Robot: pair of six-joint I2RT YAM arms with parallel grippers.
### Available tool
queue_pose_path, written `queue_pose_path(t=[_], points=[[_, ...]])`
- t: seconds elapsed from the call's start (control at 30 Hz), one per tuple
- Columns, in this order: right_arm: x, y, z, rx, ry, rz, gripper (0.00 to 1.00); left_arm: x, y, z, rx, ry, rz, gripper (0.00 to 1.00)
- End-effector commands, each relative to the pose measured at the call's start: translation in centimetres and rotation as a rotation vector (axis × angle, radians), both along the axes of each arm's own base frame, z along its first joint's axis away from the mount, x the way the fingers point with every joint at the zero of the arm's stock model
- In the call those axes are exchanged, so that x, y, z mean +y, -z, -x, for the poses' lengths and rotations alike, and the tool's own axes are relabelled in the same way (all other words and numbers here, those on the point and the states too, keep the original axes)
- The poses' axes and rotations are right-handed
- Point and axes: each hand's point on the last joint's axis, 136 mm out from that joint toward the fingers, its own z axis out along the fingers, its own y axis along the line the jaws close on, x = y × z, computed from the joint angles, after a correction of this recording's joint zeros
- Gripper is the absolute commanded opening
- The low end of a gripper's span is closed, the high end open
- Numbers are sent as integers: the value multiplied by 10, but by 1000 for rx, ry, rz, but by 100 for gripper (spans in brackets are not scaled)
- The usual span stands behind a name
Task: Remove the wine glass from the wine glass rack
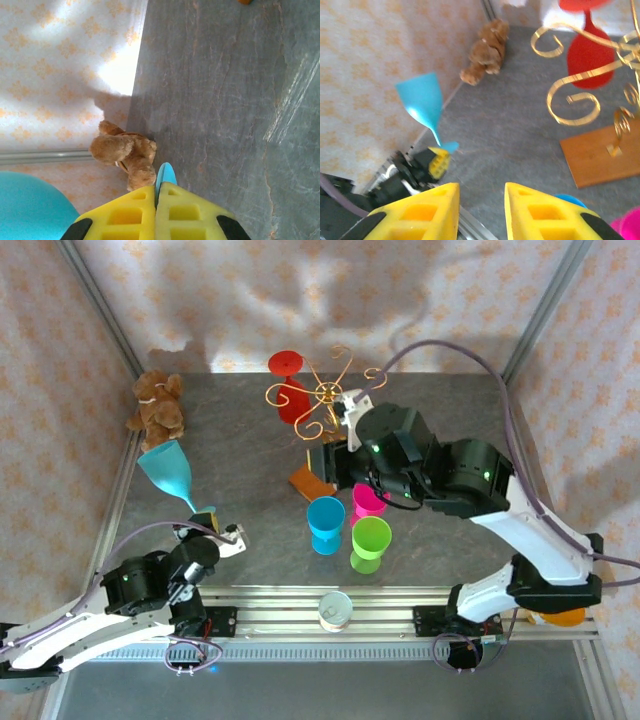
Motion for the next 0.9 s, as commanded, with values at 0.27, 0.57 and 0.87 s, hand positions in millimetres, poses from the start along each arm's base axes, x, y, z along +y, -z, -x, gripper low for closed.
queue_pose_path(t=[0.27, 0.57, 0.87], points=[[87, 7, -3, -136, -322, 148, 41, -7, 9, -9, -111, 71, -250, 0], [148, 28, -23, -201, -425, 147, 58, -11, 5, -9, -124, 103, -292, 0], [180, 45, -32, -216, -543, 119, 69, -18, 12, -8, -105, 140, -368, 0]])
